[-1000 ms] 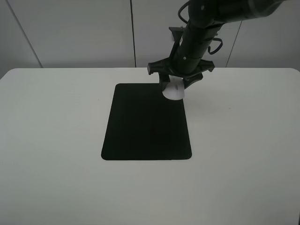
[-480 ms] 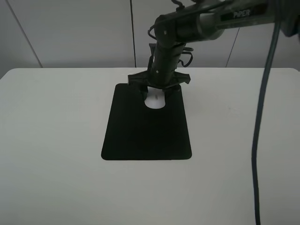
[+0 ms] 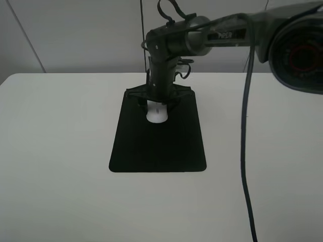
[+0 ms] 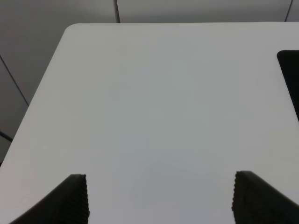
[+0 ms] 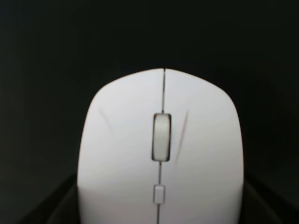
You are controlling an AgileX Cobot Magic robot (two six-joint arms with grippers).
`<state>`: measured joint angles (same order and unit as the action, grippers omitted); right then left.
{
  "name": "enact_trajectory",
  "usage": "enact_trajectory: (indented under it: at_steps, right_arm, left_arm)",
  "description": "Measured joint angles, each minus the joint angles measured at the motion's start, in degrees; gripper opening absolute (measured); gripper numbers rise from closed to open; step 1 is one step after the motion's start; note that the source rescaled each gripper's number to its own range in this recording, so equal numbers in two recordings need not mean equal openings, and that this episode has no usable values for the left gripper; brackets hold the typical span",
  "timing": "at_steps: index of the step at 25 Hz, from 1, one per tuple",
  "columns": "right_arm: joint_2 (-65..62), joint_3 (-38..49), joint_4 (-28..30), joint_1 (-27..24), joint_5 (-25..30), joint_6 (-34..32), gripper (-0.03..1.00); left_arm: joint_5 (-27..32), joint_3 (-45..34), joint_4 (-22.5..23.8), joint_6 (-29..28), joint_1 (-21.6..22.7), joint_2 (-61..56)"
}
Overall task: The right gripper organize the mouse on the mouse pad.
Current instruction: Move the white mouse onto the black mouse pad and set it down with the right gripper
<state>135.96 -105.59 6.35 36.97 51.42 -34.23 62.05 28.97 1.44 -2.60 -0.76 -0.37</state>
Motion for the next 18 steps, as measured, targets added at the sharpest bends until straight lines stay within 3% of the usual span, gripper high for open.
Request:
enact_trajectory:
  at_steps: [18]
  right_arm:
    - [2.7,-0.3,1.5,0.0,0.5,-1.9,0.03]
  left_arm:
    - [0.0,0.0,0.0,0.0,0.0,0.0]
